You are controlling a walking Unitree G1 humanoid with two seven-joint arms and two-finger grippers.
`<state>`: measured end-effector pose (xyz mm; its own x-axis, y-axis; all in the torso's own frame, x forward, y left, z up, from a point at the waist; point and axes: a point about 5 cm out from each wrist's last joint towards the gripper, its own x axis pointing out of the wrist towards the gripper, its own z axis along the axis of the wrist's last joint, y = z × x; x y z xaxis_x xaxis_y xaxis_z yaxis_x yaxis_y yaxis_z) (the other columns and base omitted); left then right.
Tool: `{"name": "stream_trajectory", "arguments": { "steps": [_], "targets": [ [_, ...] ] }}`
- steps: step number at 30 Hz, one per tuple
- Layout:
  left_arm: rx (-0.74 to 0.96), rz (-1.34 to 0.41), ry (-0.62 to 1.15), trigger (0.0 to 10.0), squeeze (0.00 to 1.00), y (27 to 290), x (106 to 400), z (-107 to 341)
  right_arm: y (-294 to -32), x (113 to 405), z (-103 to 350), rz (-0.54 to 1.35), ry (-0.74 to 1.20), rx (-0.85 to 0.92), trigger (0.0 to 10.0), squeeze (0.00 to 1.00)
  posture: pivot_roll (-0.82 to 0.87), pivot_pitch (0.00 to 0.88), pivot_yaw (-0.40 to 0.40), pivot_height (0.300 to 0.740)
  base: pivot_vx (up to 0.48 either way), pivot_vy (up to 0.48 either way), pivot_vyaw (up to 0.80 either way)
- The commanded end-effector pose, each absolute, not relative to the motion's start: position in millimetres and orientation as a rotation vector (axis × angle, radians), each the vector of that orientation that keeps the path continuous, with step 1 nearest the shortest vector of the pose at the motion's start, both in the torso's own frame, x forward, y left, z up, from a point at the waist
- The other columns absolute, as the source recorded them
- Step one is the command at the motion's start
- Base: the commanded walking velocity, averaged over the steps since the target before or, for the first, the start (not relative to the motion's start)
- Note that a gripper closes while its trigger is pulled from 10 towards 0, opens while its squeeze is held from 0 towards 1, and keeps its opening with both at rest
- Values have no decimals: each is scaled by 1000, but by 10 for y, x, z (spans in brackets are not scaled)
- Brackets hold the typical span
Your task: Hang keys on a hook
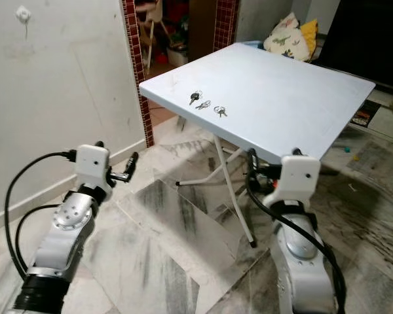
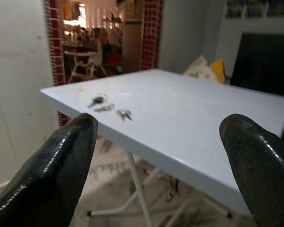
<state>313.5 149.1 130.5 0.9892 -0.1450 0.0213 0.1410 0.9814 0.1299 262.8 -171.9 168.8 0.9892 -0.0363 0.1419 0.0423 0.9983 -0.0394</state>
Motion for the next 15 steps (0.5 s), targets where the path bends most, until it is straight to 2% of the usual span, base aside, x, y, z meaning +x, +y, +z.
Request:
{"name": "stream_trajectory", "arguments": {
  "steps": [1, 4, 15],
  "targets": [
    [120, -156, -45, 10000, 0, 1445, 3184, 1371, -1793, 2622, 1728, -87, -131, -103, 10000, 0, 2, 0, -19, 740, 0, 0, 0],
    [105, -163, -44, 10000, 0, 1427, 3193, 1367, -1780, 2591, 1732, -31, -137, -6, 10000, 0, -2, 0, -19, 740, 169, 0, 0],
    [89, -165, -38, 10000, 0, 1429, 3193, 1352, -1847, 2572, 1659, -74, -89, -4, 10000, 0, -5, 0, -24, 740, 316, 0, 0]
  ]
}}
